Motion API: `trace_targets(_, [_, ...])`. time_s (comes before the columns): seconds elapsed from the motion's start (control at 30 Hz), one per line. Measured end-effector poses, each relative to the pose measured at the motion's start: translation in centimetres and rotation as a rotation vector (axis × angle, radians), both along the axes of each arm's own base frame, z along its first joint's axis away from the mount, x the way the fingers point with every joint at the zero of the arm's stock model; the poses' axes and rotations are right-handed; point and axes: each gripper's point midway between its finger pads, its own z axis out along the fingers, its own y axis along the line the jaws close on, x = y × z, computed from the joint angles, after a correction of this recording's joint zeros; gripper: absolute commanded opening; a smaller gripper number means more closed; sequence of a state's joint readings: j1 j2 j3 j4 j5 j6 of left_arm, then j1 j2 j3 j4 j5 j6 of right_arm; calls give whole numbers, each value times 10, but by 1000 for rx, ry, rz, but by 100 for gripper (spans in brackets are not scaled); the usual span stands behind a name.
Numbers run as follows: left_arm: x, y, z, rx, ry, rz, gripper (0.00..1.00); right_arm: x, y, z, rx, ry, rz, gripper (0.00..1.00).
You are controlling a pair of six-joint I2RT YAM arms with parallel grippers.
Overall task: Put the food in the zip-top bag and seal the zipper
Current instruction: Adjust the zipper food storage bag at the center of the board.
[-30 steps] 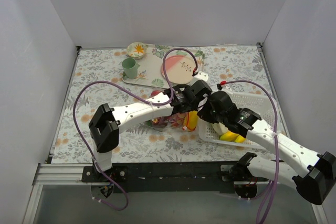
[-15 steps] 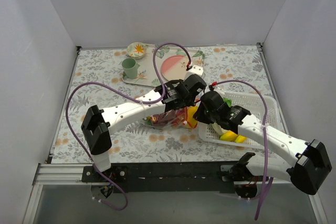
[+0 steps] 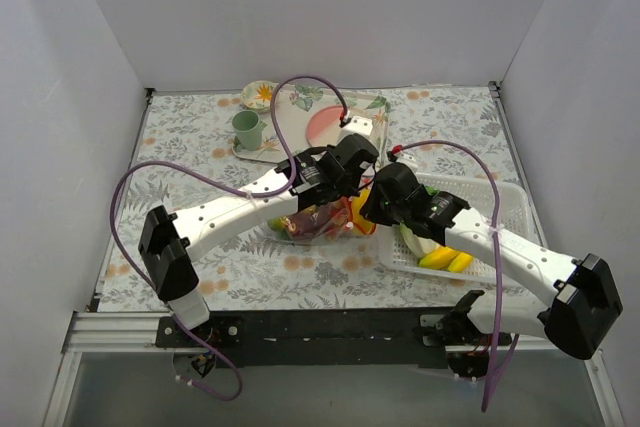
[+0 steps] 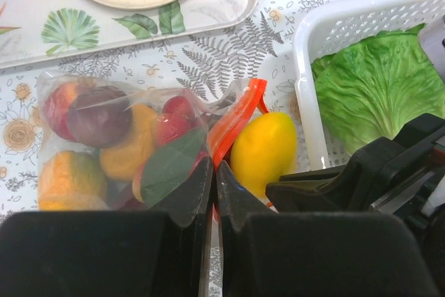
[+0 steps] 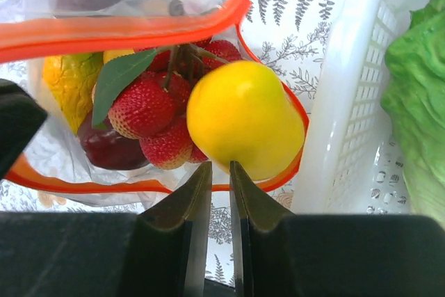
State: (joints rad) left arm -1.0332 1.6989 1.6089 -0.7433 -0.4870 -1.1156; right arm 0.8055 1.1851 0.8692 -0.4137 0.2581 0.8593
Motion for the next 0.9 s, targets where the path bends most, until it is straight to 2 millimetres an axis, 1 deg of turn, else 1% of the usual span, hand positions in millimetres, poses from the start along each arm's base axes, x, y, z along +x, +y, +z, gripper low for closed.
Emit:
trace_targets(0.1, [3,7,9,-17,-10,13,0,3,3,4,1,-12,9,24])
trace_targets(0.27, [7,18,16,-30,-14,33,0,8,9,9,-1,-27,28,24])
trace_targets(0.4, [10,25,21,-47,-8,40,0,13,16,20,7,-44,48,24])
trace_targets(0.53, [15,33,30,-86,4,50,0,22,27,44,31,-84,71,24])
trace_targets(0.6, [21,41,38,-120,11,61,0,28,33,60,47,-112,83,24])
trace_targets(0.7, [26,52,49,-167,17,78,0,35,41,79,66,-146,97,24])
trace_targets(0.8, [30,64,62,-225,21,95,1,41,48,93,75,-172,111,25])
trace_targets(0.9, [33,74,75,-294,31,107,1,43,52,103,76,-181,125,25])
